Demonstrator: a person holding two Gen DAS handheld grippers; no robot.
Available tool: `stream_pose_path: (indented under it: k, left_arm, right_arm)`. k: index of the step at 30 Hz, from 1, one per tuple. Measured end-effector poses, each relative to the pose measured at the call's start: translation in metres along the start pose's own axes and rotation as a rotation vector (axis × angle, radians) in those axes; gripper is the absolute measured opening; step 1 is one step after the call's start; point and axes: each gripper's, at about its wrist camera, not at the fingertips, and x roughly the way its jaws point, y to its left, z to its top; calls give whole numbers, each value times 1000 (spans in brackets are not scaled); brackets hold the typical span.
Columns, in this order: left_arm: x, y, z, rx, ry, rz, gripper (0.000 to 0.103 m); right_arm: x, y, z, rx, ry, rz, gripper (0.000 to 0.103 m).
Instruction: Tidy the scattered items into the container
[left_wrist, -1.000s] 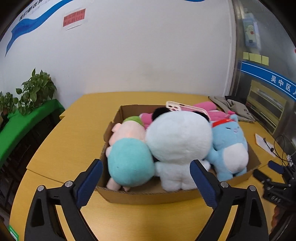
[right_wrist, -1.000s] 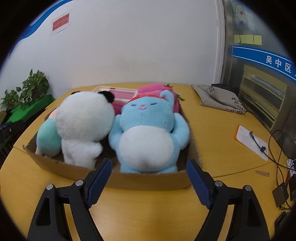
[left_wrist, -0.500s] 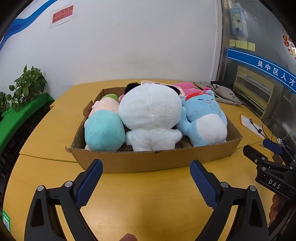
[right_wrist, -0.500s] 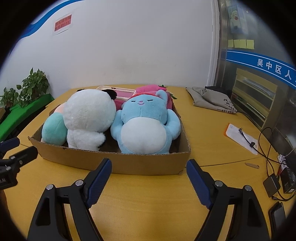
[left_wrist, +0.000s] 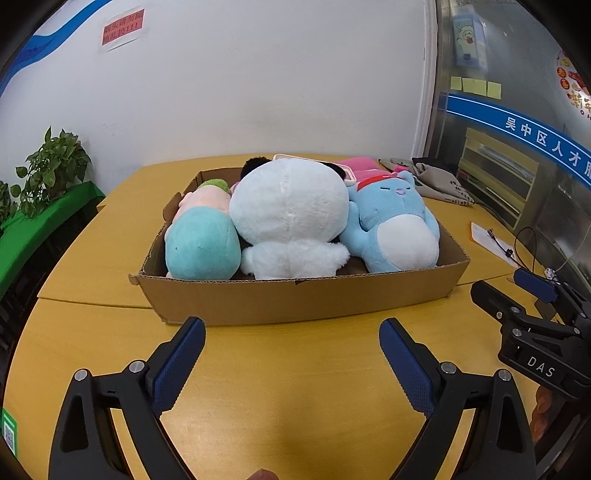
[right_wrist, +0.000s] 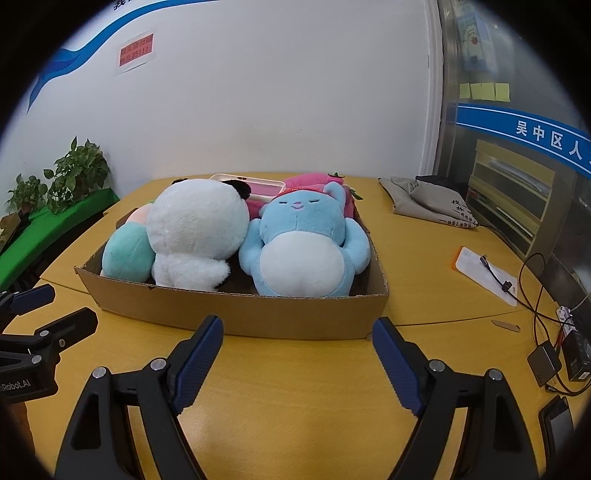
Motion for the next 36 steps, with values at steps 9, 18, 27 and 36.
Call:
stream_pose_path:
  k: [9, 18, 27, 36]
  left_arm:
    - [-6, -3, -4, 4, -9, 6, 97]
    - [-5, -7, -9, 1, 10, -27, 97]
    - [-8, -10, -14, 5, -4, -3, 97]
    - [-6, -6, -22, -18, 5, 25, 97]
  right_arm:
    - [-5, 1, -5, 2, -4, 8, 83]
    - [-8, 0, -11, 2, -5, 0, 83]
    - [-9, 4, -18, 5, -2, 12, 83]
    - [-7, 6, -20, 2, 7, 21, 83]
